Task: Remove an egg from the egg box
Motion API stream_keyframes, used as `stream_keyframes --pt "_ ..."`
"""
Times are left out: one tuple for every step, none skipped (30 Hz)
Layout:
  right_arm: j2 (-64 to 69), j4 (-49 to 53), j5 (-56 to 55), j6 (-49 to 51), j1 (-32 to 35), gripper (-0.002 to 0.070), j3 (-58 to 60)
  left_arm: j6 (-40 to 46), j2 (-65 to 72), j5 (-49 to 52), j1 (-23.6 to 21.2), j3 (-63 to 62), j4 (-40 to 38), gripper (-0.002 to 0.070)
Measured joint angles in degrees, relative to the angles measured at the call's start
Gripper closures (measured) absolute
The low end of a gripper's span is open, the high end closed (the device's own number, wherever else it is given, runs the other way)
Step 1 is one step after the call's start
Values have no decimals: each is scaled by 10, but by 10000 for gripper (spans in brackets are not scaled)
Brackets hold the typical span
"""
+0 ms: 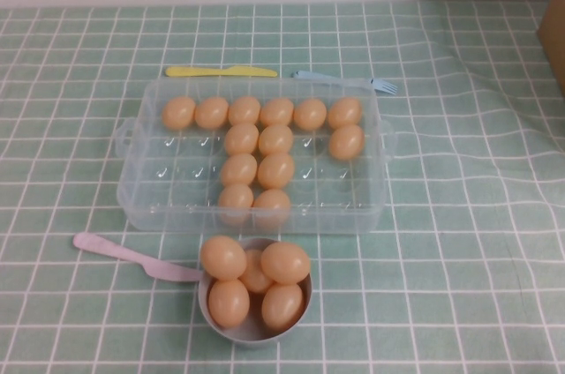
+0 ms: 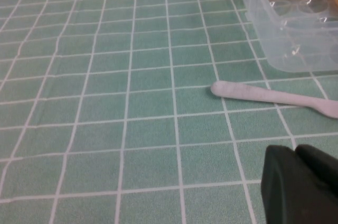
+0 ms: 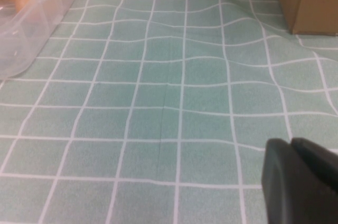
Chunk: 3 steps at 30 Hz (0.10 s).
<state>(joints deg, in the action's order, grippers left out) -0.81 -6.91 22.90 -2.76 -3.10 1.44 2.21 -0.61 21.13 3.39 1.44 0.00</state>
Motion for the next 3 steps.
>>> stream_keyframes --pt "0 0 0 0 0 694 0 0 0 0 0 0 0 678" --pt "0 0 0 0 0 694 0 0 0 0 0 0 0 678" --pt "0 0 0 0 0 694 0 0 0 0 0 0 0 678"
